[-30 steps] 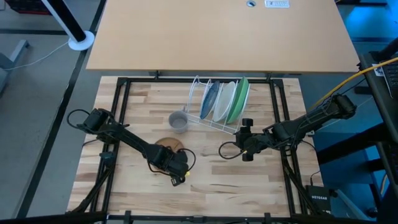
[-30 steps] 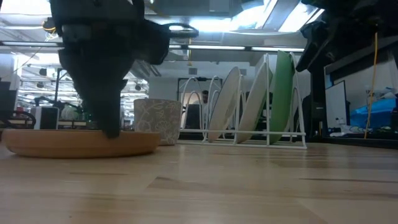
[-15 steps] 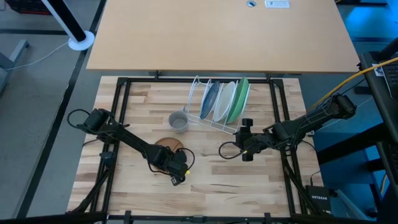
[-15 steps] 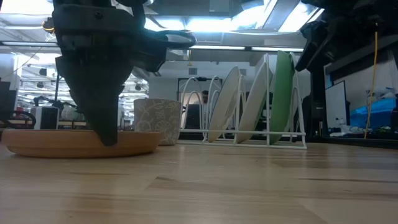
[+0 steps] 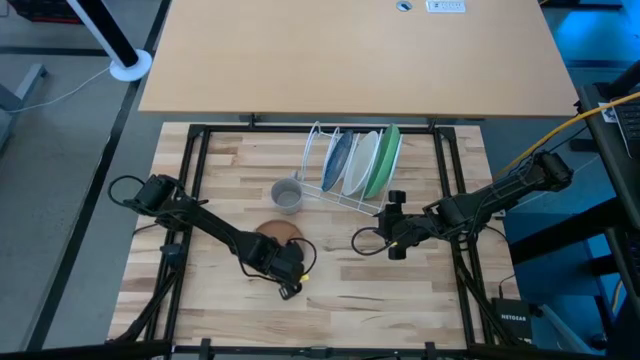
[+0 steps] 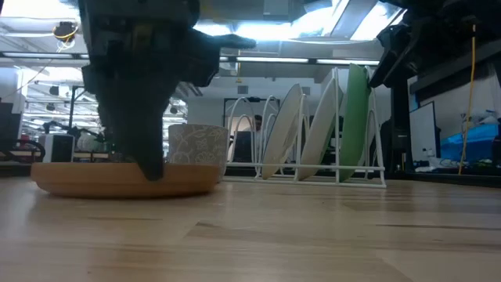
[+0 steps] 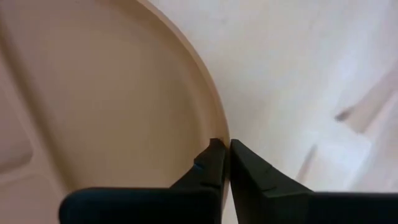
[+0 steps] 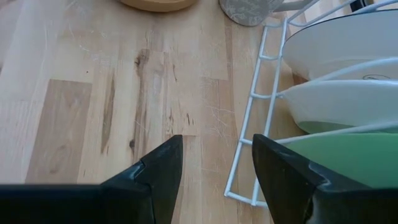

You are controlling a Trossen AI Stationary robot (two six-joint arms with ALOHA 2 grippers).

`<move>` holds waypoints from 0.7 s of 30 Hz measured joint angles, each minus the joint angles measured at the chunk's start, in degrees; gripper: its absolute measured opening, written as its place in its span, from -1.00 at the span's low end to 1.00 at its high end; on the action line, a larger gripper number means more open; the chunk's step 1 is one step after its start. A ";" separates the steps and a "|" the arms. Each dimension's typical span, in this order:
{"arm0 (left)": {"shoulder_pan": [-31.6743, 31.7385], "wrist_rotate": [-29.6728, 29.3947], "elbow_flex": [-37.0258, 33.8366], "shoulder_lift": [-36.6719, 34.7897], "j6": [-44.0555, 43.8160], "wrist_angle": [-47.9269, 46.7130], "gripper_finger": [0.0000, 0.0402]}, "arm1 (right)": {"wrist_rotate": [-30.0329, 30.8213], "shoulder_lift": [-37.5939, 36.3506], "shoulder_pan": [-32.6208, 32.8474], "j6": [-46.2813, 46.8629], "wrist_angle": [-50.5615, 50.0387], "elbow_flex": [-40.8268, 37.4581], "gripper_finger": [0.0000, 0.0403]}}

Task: Sort dishes
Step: Put the brown plate in the dish rack

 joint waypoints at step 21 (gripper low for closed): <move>0.09 2.65 16.54 -0.07 3.33 1.27 -1.00 | 0.00 0.00 0.00 -0.83 -0.93 0.00 -0.02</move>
